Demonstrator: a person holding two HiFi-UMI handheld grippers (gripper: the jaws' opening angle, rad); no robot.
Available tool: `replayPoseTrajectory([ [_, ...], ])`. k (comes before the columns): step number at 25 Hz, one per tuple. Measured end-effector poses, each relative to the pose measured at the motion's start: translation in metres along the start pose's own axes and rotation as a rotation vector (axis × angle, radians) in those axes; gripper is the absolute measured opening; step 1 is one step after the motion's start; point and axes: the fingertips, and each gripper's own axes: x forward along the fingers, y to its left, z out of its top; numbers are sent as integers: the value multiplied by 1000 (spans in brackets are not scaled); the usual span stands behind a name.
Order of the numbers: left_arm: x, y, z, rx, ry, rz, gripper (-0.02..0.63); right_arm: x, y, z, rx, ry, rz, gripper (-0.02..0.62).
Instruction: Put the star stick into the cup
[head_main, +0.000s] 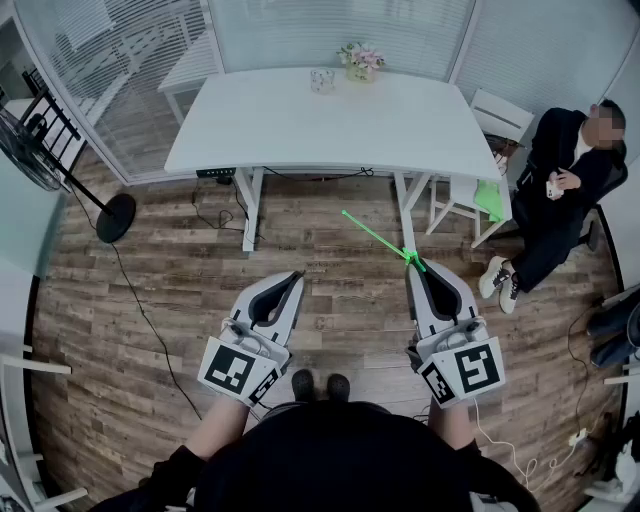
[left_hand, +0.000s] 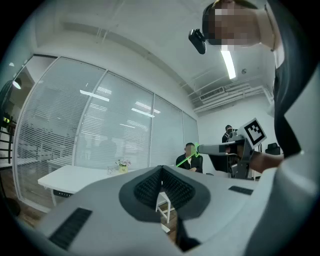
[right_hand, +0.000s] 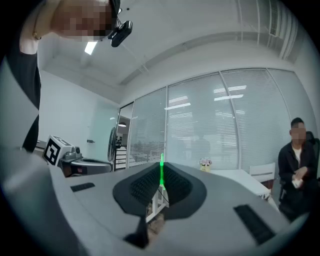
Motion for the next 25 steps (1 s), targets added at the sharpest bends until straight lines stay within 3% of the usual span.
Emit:
replayPoseTrajectory([
  [16, -11, 12, 0, 1, 16, 1, 12, 5, 13, 1, -24, 8, 13, 23],
  [25, -29, 39, -6, -5, 27, -4, 12, 9, 21, 0, -22, -7, -64, 23],
])
